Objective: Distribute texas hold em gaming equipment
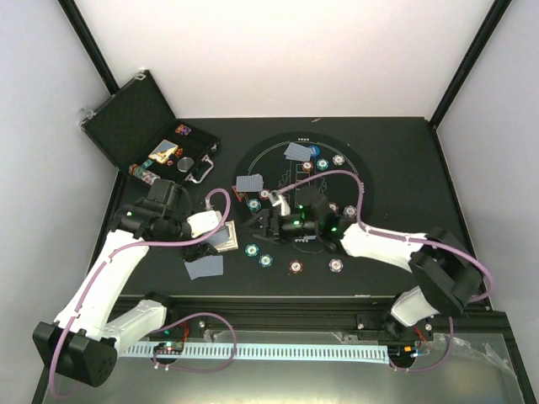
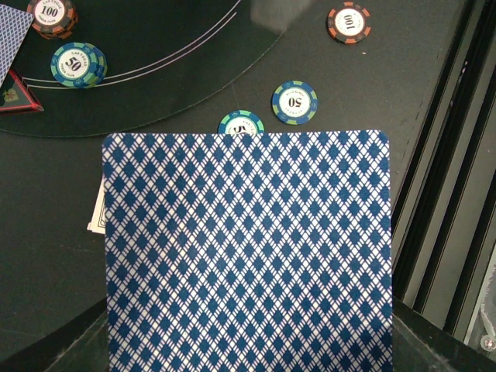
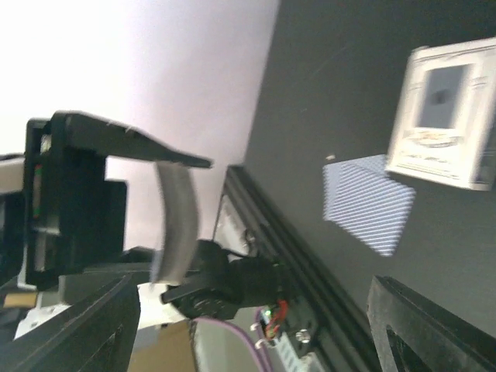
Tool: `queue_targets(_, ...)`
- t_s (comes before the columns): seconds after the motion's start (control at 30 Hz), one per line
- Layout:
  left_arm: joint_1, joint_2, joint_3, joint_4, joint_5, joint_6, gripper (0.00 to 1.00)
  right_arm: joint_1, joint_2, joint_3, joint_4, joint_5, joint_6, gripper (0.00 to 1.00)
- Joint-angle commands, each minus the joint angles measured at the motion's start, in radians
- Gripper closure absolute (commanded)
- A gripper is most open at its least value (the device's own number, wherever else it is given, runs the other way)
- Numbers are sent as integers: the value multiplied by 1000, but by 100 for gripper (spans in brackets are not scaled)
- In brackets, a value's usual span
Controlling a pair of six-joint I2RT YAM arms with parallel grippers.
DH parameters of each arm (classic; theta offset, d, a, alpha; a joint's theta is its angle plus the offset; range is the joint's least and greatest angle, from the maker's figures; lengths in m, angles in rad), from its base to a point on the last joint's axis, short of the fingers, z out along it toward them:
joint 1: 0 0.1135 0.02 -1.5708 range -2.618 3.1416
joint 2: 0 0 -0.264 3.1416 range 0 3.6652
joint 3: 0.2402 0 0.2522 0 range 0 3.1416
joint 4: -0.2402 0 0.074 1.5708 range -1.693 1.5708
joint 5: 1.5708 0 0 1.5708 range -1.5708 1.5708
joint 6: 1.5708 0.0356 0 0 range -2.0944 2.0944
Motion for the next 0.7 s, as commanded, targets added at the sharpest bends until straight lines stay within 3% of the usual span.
queue_targets(0.0, 3, -13, 47, -18, 14, 8, 98, 76, 84, 68, 232, -80, 123, 17)
queue_targets(0.17, 3, -15, 40, -18, 10, 10, 99, 126, 171, 110, 319, -89, 172, 18)
queue_targets(0.43, 3, -21, 42, -22, 8, 10, 98, 169, 289, 212, 315, -109, 182, 21)
queue_targets(0.67, 3, -23, 46, -24, 6, 11, 98, 179, 362, 266, 305, -116, 192, 31)
